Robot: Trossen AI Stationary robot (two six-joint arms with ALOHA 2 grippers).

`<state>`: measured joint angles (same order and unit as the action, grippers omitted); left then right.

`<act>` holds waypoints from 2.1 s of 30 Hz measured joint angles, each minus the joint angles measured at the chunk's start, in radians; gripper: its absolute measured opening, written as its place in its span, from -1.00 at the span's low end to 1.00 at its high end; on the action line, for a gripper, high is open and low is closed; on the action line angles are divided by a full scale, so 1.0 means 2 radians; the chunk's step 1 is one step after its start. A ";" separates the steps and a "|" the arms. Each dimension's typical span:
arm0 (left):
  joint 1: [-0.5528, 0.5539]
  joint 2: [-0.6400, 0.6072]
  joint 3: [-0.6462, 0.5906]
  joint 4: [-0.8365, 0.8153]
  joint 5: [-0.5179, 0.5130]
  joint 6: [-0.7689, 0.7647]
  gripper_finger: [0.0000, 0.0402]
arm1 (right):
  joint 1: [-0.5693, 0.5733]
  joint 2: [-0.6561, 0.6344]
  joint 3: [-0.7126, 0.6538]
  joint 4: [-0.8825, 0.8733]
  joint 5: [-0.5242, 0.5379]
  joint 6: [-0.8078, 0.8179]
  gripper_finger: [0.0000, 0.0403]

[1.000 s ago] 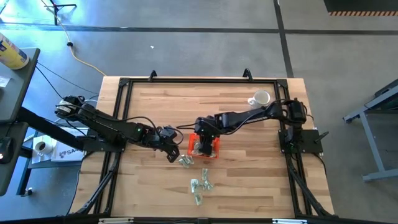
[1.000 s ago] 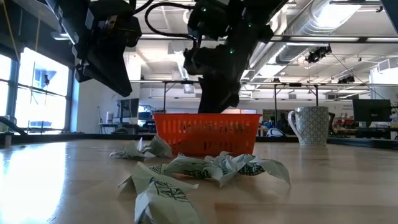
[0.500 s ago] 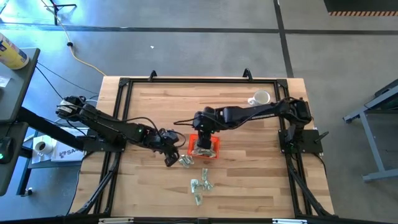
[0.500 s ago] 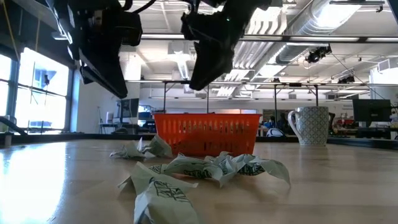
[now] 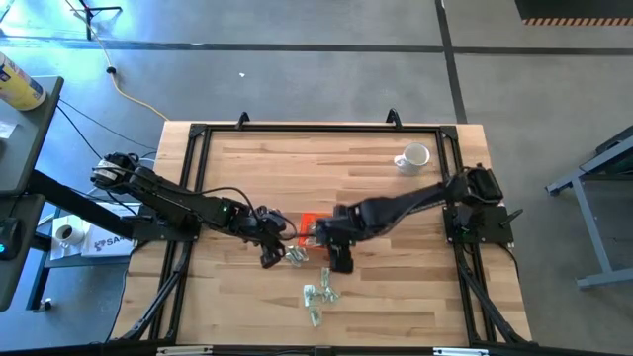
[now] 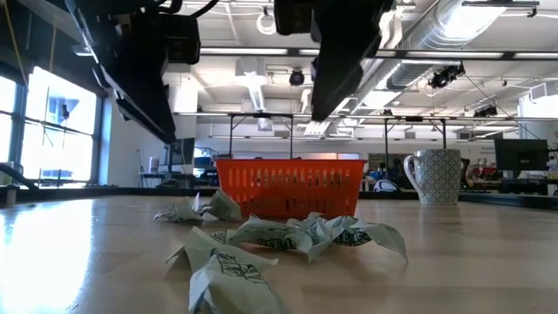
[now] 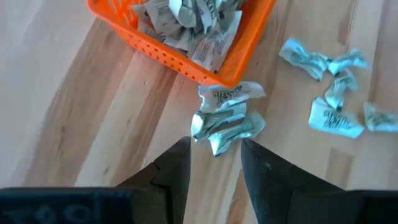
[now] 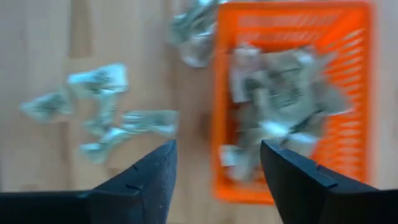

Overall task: Pick and place Stevia / Truvia into bins
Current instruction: Put the stevia packet into the orange bin

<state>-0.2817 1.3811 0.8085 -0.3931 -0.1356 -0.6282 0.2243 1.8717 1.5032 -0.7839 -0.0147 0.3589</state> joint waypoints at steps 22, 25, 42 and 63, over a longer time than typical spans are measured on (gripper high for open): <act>-0.046 0.000 0.000 -0.010 0.029 0.018 -0.12 | 0.020 0.098 -0.011 0.130 0.081 0.182 -0.96; -0.057 0.000 0.000 -0.010 0.021 -0.001 -0.12 | -0.007 0.098 -0.011 0.118 0.077 0.155 -0.98; -0.063 0.097 0.021 0.054 0.013 0.021 0.04 | 0.059 0.040 -0.010 0.004 0.152 0.123 -0.43; -0.062 0.169 0.032 0.097 0.026 0.234 -0.01 | 0.108 0.039 -0.011 -0.078 0.193 0.306 0.33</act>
<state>-0.4049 1.7193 0.8730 -0.1994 -0.0828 -0.1608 0.4397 1.9495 1.4818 -0.9397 0.3714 0.9699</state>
